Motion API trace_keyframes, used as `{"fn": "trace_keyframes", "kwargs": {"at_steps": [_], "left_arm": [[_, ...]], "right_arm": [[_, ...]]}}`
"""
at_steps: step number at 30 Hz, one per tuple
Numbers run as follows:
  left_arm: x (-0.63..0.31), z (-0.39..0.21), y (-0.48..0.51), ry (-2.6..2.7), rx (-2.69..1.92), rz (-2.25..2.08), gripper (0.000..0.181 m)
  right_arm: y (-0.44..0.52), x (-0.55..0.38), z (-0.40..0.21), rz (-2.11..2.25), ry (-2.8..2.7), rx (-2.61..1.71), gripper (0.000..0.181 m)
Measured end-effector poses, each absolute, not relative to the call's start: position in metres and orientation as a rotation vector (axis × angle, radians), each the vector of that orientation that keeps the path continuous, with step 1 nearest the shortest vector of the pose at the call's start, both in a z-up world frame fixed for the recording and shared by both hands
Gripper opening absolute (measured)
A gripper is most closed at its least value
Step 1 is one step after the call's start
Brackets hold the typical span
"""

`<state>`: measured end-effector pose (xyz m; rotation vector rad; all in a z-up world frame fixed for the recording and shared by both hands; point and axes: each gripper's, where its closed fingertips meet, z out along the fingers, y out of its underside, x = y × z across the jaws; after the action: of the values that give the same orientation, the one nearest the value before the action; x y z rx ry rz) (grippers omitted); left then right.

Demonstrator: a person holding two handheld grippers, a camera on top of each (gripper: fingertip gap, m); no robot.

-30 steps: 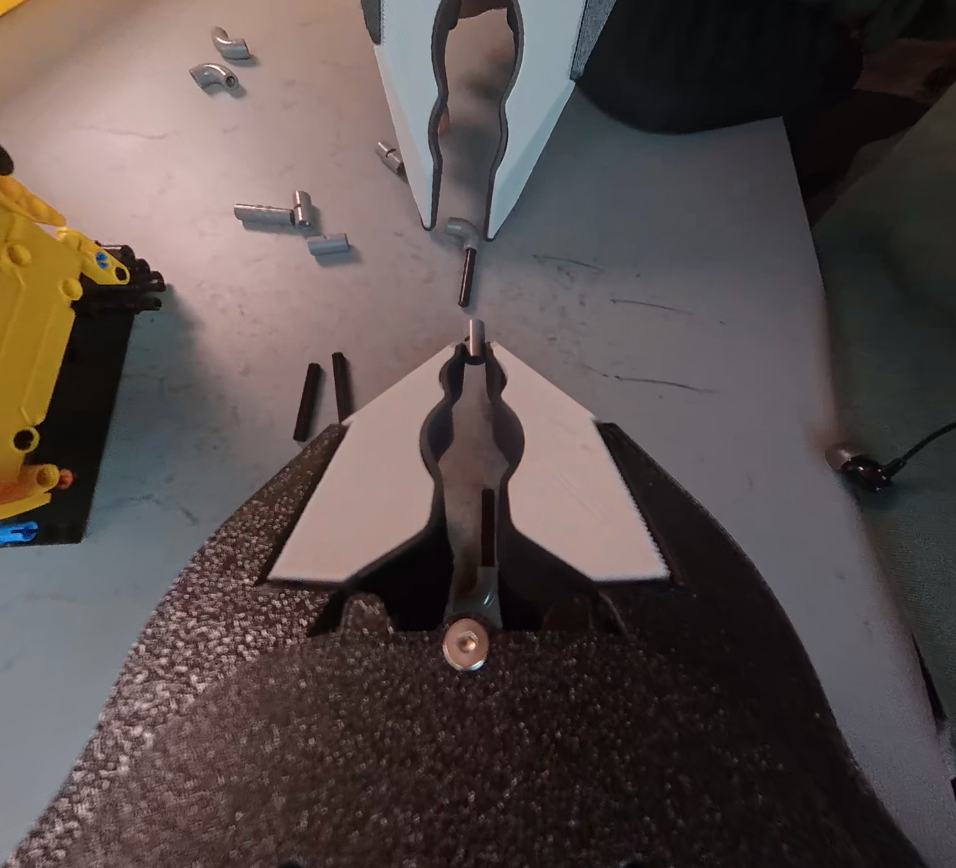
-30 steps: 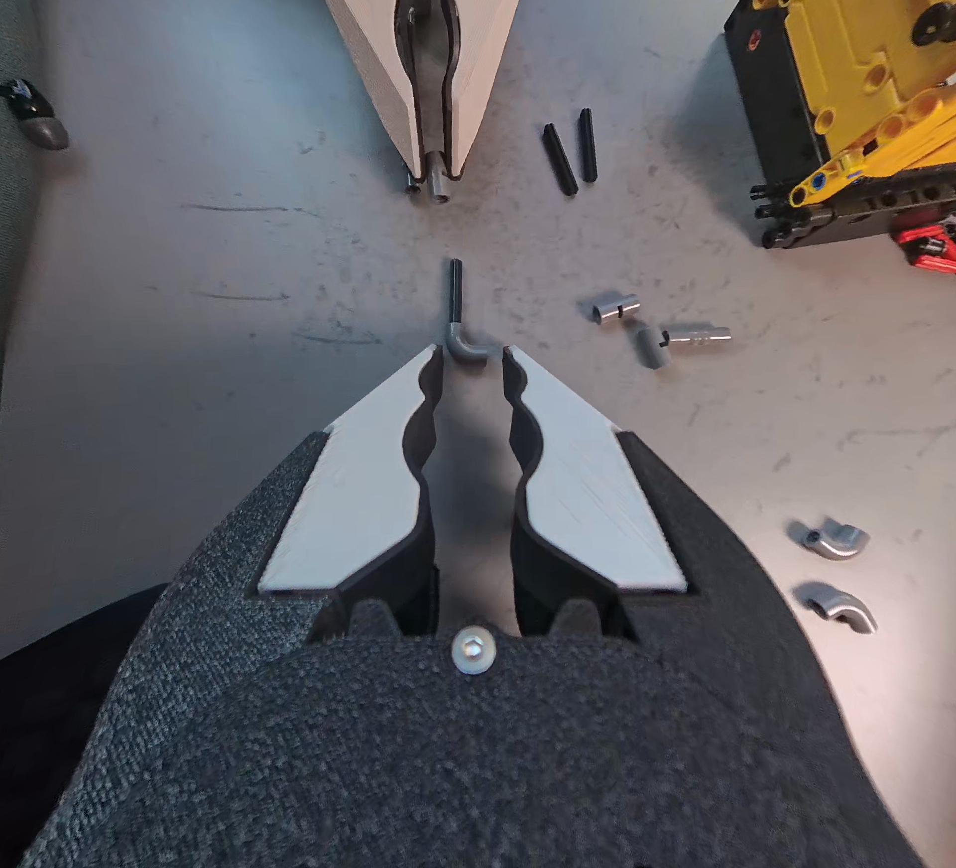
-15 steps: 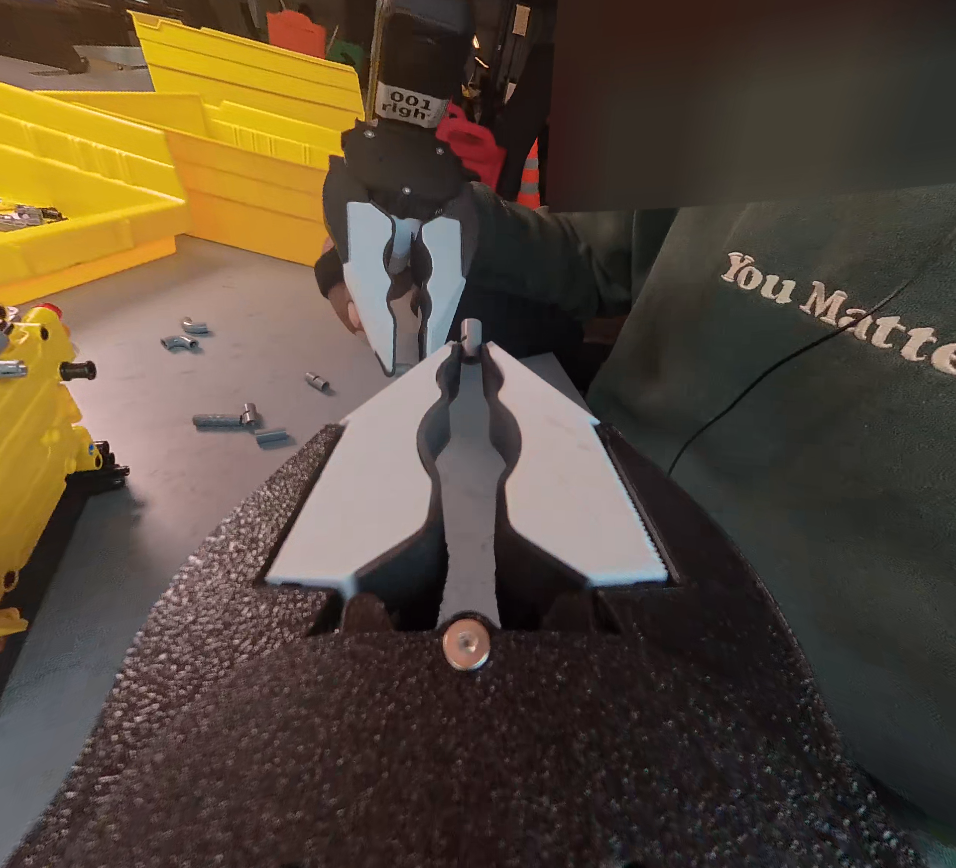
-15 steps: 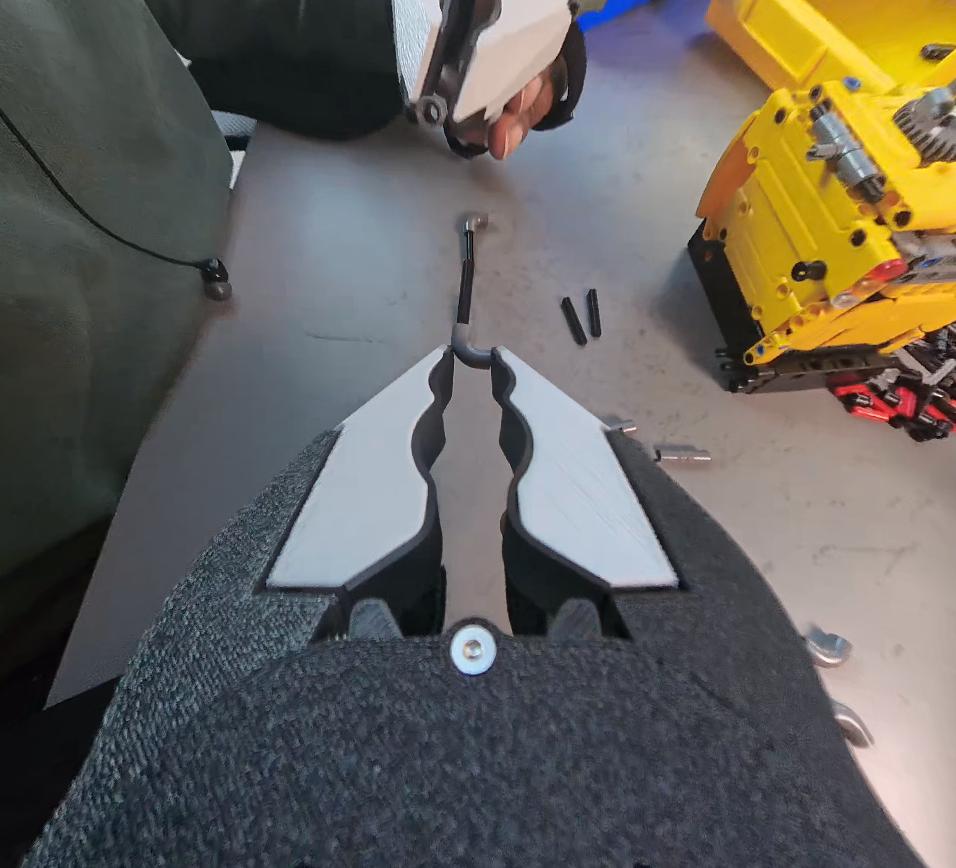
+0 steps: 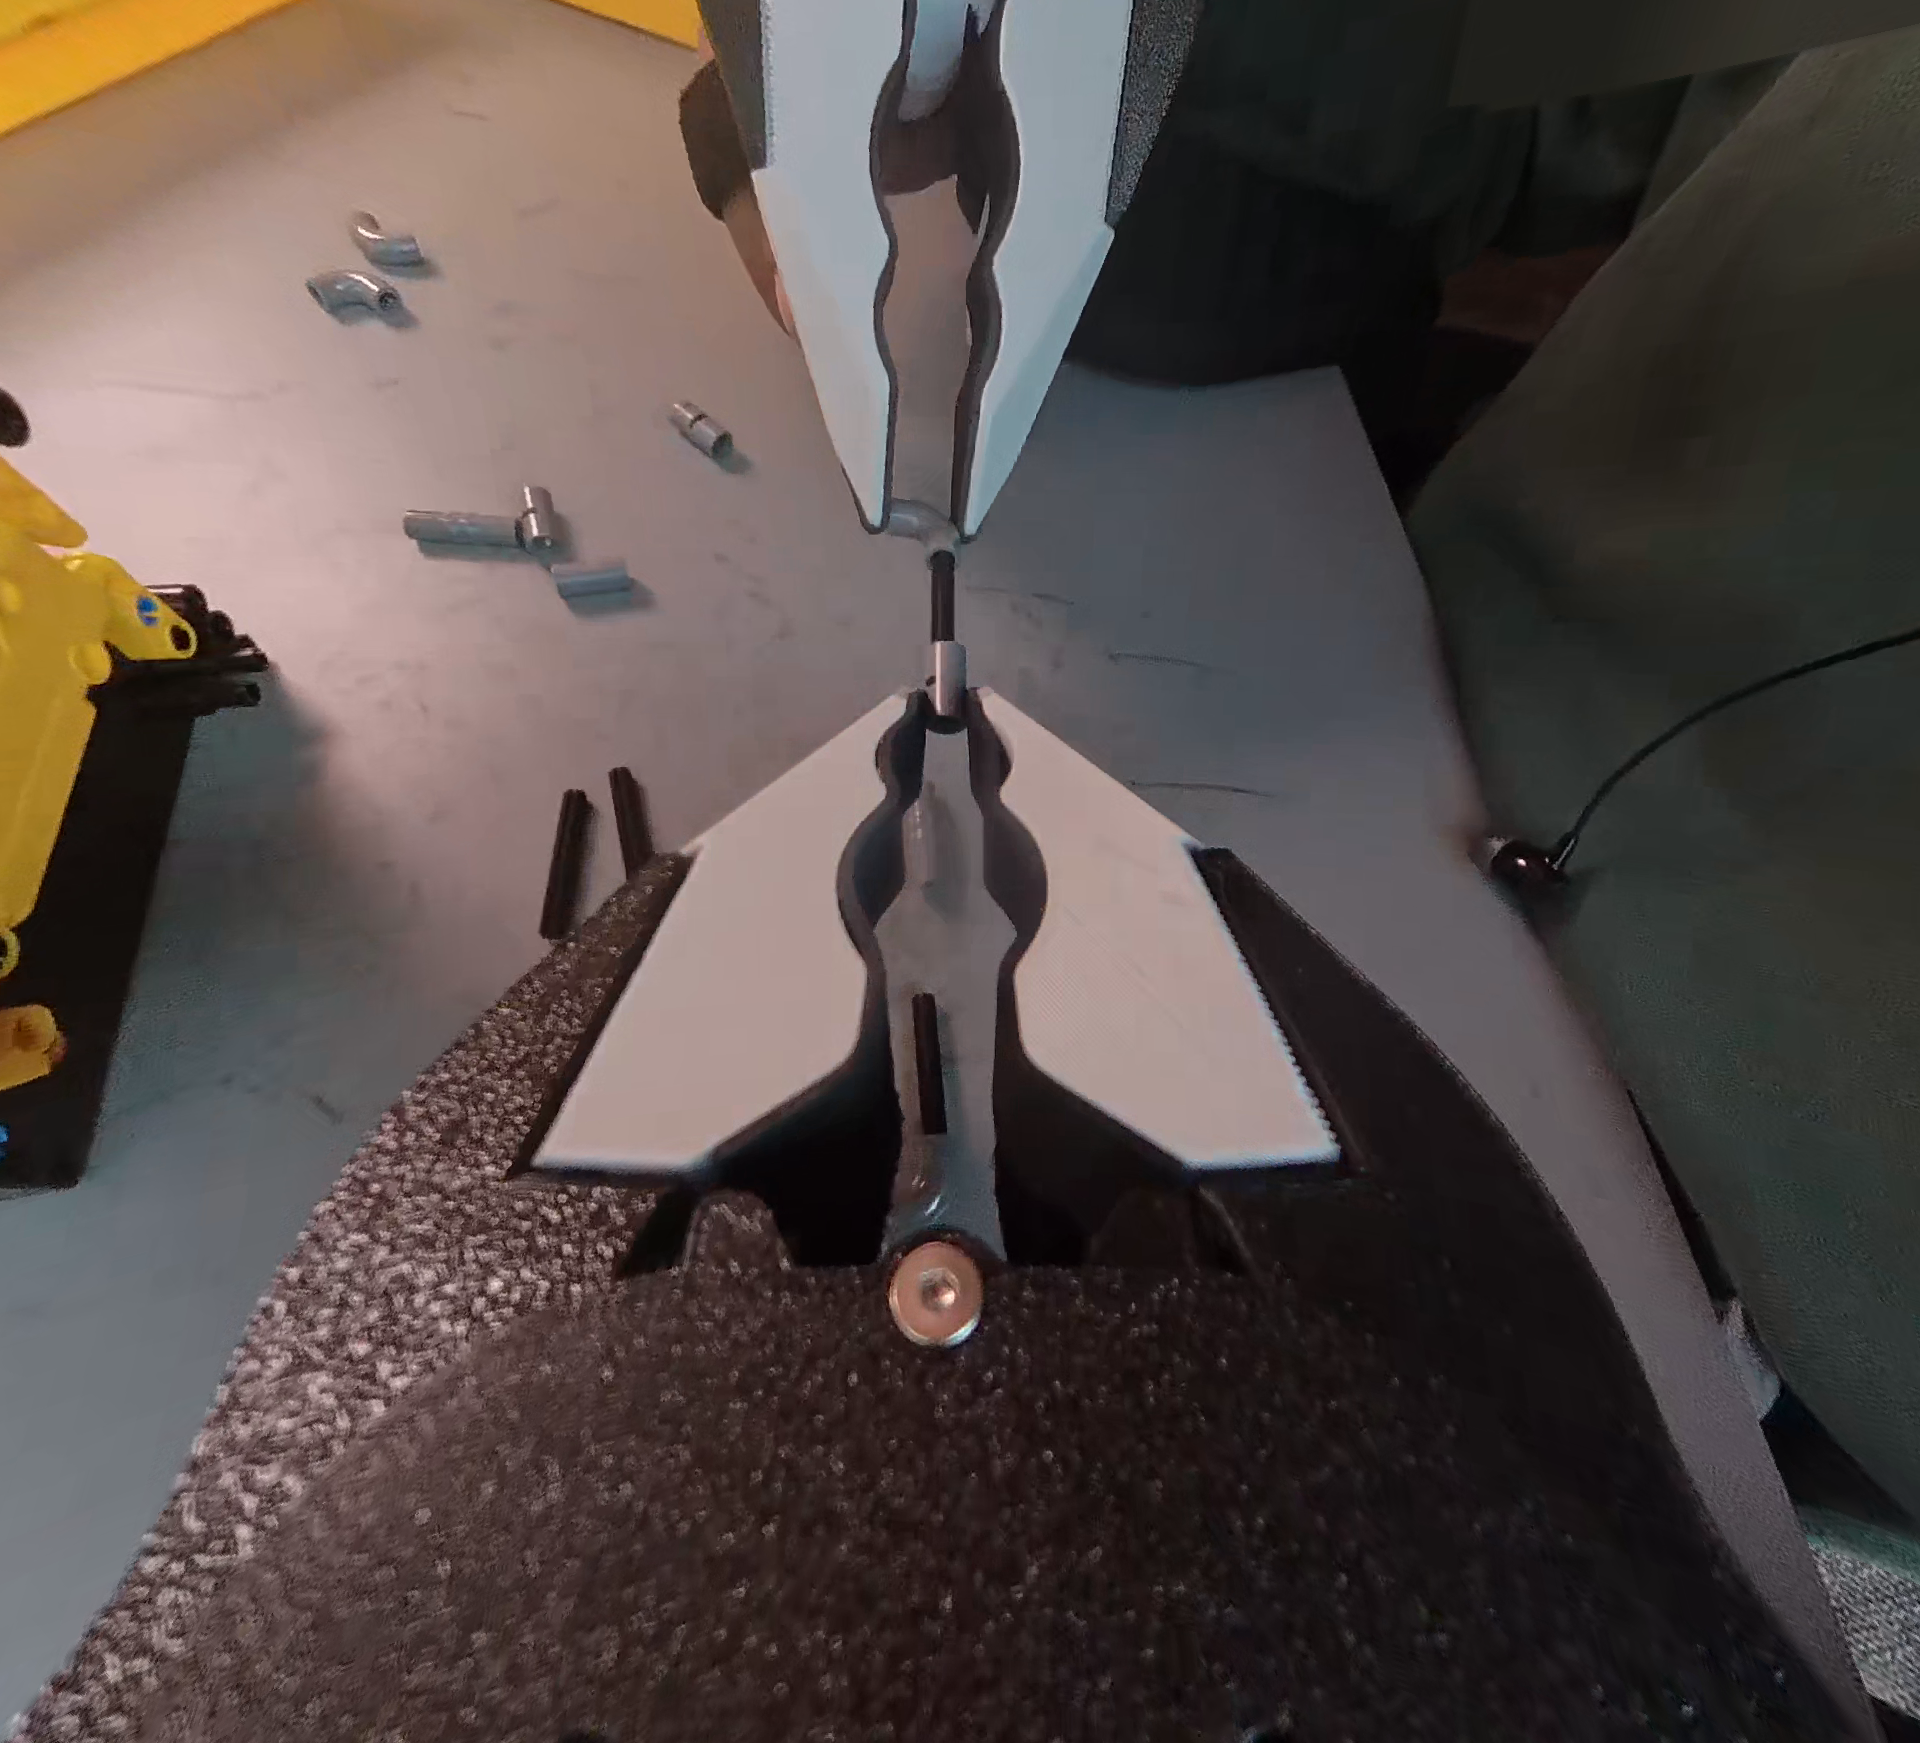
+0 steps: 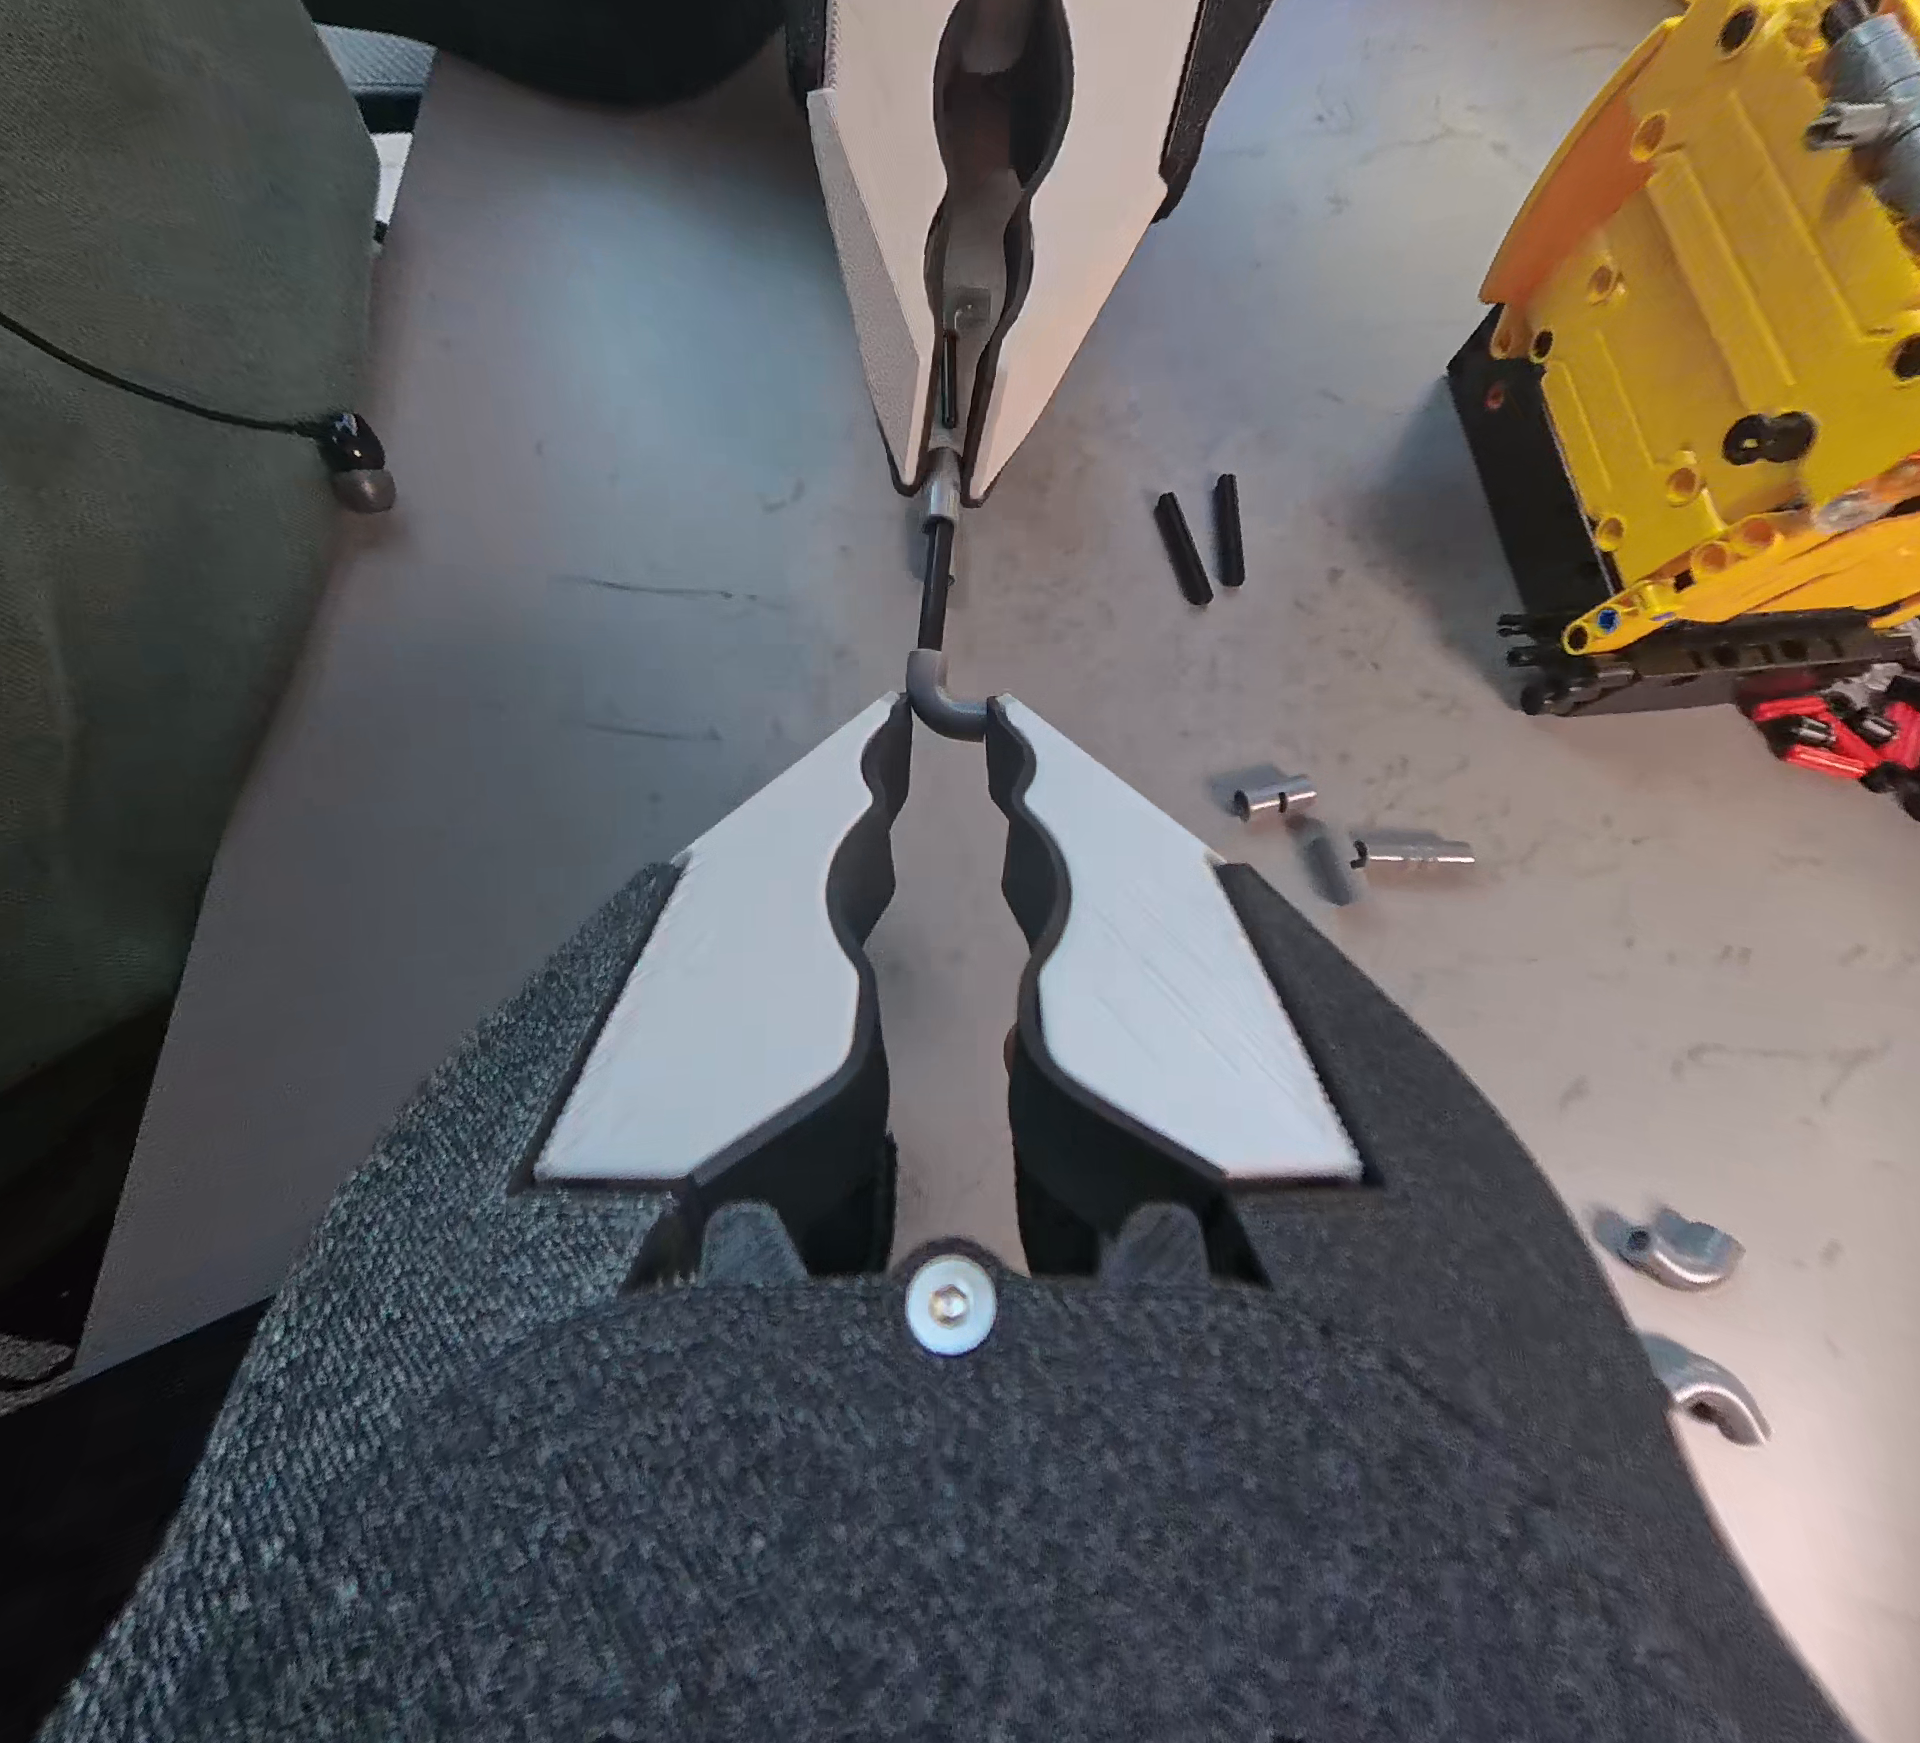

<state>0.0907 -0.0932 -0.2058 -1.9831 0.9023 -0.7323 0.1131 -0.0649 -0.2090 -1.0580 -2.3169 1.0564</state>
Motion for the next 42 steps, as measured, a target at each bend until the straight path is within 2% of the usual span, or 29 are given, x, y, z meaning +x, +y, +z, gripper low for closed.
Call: {"fn": "trace_keyframes", "kwargs": {"at_steps": [24,42], "left_arm": [[0.107,-0.224,-0.093,0.921,-2.111,-0.728,0.006],[0.112,-0.243,-0.087,1.009,-2.159,-0.529,0.01]], "right_arm": [[-0.079,0.108,-0.223,1.007,-2.381,-1.049,0.014],[-0.072,0.116,-0.242,0.863,-2.464,-1.083,0.014]]}}
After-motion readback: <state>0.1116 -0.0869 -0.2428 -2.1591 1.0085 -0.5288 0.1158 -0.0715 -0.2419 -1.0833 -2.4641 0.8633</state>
